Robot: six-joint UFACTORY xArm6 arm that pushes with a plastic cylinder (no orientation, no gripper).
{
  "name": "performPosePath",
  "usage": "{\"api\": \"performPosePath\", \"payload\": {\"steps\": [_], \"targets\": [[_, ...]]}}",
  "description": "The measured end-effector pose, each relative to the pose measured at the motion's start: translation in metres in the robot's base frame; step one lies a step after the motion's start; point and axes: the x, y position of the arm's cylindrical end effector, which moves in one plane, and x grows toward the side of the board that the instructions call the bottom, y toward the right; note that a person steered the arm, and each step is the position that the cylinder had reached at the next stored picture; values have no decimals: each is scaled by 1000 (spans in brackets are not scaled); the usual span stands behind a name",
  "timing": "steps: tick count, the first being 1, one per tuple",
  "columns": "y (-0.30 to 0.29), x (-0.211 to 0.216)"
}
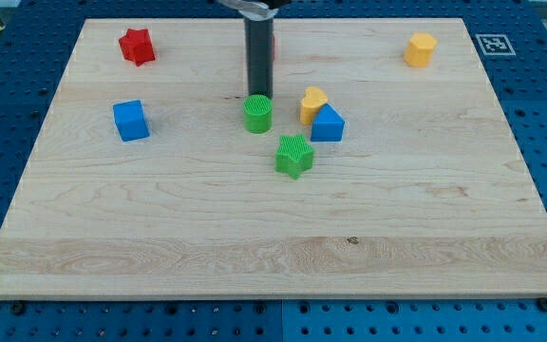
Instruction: Move the green circle to the right center
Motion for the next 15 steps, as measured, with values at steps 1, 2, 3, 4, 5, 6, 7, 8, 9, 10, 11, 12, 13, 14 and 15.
{"api": "performPosePath", "payload": {"steps": [1,2,3,4,5,6,7,8,9,10,11,12,13,14,15], "targets": [[-4,28],[-4,70],[-4,110],[-4,123],[20,142],[82,159],[121,158],[111,161],[106,161],[146,149],[194,133],[211,133],[216,154],[239,142],[244,125]]}}
